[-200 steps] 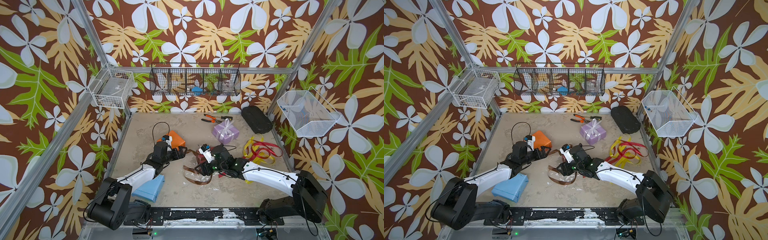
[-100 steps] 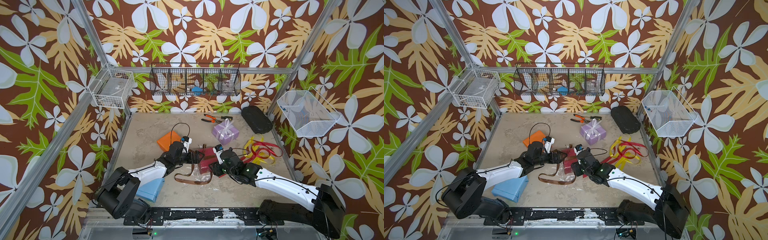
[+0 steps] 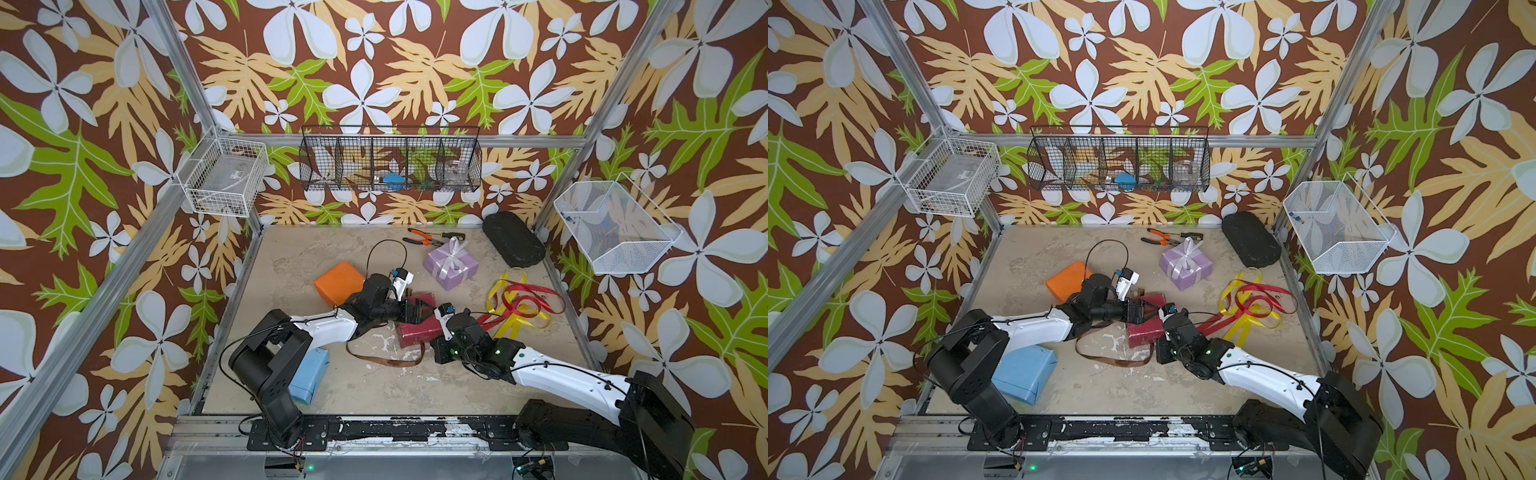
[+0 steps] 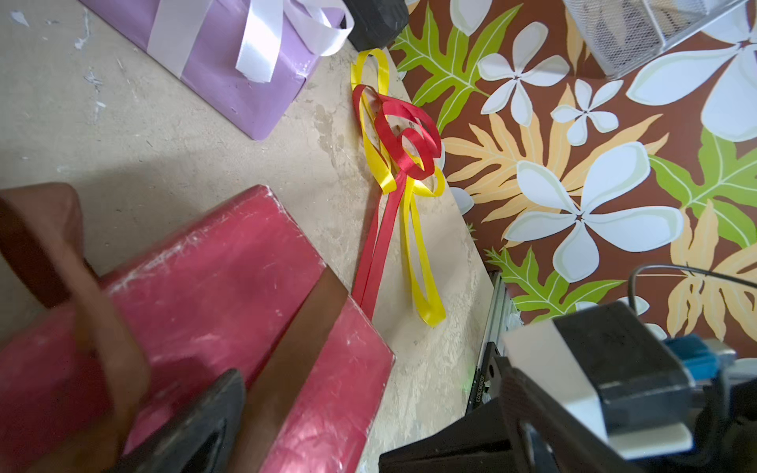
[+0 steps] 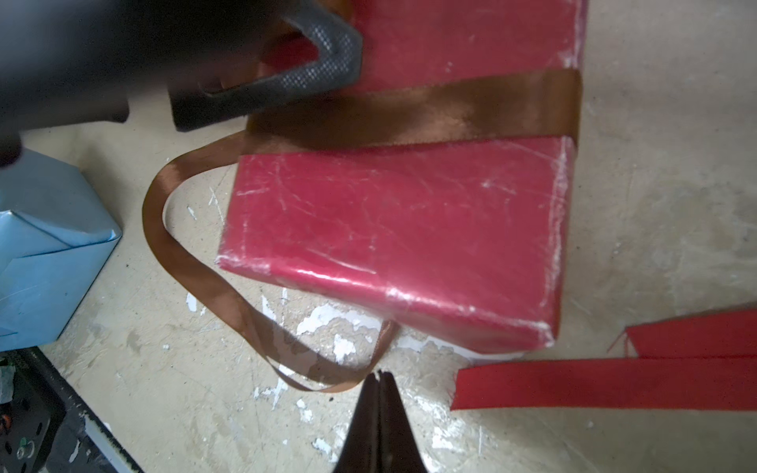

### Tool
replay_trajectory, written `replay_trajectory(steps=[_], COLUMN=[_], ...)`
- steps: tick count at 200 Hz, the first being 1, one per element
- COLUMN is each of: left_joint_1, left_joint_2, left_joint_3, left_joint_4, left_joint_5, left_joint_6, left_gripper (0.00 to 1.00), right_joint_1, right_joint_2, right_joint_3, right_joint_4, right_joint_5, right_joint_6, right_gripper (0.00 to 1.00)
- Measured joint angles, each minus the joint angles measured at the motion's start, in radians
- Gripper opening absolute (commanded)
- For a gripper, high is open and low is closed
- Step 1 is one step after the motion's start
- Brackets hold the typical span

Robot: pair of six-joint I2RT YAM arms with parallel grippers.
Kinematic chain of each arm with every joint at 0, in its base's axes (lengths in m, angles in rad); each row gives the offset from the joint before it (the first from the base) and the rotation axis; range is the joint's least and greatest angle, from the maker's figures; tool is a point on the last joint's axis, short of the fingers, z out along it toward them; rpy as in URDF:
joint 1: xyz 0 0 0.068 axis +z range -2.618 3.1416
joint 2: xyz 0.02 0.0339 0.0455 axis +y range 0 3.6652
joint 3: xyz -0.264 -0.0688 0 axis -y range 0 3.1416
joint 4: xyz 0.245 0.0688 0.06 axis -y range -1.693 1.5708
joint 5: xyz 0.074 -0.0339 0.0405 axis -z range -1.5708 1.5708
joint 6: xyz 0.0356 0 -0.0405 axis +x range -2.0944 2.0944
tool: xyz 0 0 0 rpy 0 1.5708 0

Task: Untie the ribbon bows on the gift boxes
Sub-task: Adjust the gift box at the center of the board.

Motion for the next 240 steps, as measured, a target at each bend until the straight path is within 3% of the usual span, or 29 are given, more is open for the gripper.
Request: replay_trajectory(steps=[38, 69, 106, 159, 240], left_joint_1=[0.029, 0.097, 0.106, 0.106, 0.103], left_joint_2=[0.060, 0.079, 0.116, 0.158, 0.008], left_joint_3=[0.106, 0.146, 0.209, 0.210, -0.061], left_joint_4=[-0.044, -0.087, -0.209, -0.193, -0.113], left_joint_5=[-0.083, -0.211, -0.332, -0.204, -0.116], left_joint_6=[0.049, 0.089, 0.162, 0.167, 0.054], left_gripper=[1.00, 1.00, 1.00, 1.00, 1.00], right_joint_1=[-0.068, -0.076, -0.088, -0.112, -0.226], right_joint_2=[0.004, 0.030, 0.060, 0.104, 0.237], right_joint_3=[-0.063, -0.067, -0.059, -0.047, 0.088], right_joint_4=[0.096, 0.156, 0.193, 0.232, 0.260], right_joint_5=[-0.027, -0.028, -0.011, 0.001, -0.012], right_joint_6=[0.043, 0.048, 0.056, 0.065, 0.011], right_gripper=[0.00, 0.00, 0.00, 0.00, 0.00])
